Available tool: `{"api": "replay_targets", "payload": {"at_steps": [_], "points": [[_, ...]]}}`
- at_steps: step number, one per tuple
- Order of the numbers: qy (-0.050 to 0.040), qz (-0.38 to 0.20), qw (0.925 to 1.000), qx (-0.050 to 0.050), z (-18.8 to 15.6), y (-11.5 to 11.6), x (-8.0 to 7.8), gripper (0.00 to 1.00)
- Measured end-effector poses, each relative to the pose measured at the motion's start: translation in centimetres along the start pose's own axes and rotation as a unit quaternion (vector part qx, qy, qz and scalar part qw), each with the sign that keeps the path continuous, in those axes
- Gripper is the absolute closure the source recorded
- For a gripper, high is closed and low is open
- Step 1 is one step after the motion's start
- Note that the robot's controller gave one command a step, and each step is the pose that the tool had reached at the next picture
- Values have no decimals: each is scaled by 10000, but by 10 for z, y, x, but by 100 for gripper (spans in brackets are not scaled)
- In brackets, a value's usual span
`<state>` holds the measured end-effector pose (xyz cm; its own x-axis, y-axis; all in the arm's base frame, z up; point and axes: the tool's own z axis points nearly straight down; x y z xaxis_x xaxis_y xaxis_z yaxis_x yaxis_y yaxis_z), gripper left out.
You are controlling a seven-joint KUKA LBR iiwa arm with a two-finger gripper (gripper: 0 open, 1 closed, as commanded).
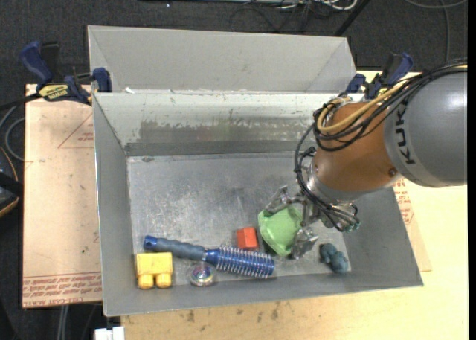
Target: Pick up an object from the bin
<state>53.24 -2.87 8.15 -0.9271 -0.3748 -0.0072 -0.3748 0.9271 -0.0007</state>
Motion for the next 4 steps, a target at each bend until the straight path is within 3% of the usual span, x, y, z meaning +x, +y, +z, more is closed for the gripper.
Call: {"api": "replay_targets", "payload": {"at_steps": [1, 2, 3, 4], "points": [[9, -187, 9998, -2, 4, -34, -48, 100], [-26, 1194, 9928, 23, 3, -39, -41, 100], [7, 2544, 9671, 13, 1, -76, -54, 100], [10, 2538, 9673, 10, 1, -76, -54, 100]]}}
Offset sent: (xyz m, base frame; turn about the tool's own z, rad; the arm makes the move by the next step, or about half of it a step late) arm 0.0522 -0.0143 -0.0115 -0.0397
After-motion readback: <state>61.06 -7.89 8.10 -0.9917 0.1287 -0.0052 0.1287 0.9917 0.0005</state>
